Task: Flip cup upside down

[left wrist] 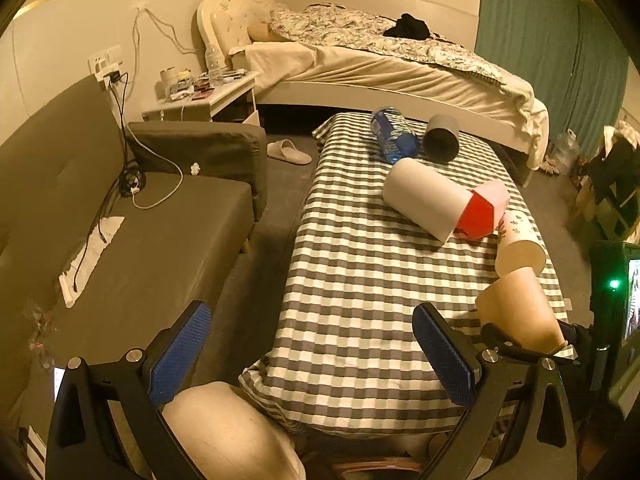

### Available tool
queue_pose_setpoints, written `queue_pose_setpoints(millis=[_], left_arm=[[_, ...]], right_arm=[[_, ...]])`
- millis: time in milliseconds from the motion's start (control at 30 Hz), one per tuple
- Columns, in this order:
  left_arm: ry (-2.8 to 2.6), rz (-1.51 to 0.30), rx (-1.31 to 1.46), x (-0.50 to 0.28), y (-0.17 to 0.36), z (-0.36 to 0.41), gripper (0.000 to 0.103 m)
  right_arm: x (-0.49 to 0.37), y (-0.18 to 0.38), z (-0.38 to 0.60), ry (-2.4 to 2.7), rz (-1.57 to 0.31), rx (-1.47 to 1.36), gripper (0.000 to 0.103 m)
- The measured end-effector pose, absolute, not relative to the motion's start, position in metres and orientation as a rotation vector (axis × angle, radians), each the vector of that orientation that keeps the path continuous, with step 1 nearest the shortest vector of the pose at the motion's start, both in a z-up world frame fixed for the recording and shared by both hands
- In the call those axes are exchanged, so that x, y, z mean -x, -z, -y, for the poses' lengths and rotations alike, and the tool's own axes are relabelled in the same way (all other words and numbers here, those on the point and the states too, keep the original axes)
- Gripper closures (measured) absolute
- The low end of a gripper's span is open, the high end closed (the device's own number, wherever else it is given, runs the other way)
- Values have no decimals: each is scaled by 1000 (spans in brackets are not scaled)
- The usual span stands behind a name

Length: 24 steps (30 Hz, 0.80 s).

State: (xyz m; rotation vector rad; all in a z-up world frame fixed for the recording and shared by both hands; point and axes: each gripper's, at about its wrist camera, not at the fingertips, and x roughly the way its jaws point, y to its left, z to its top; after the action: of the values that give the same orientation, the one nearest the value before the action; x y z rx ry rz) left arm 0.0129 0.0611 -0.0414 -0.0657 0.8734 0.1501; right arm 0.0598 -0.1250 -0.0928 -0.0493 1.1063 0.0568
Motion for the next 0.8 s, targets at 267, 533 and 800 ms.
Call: queue_pose_setpoints(millis=[267, 533, 800], left_arm=[[-179, -896, 41, -20, 35, -43, 0], [-133, -938, 81, -38, 30, -8, 0], [-2, -1050, 124, -71, 46, 52, 0]], right_arm=[[-57, 83, 143, -149, -1097, -45, 7], [-52, 41, 187, -158, -1014, 9, 5], [-55, 37, 234, -86, -1001, 131, 5]])
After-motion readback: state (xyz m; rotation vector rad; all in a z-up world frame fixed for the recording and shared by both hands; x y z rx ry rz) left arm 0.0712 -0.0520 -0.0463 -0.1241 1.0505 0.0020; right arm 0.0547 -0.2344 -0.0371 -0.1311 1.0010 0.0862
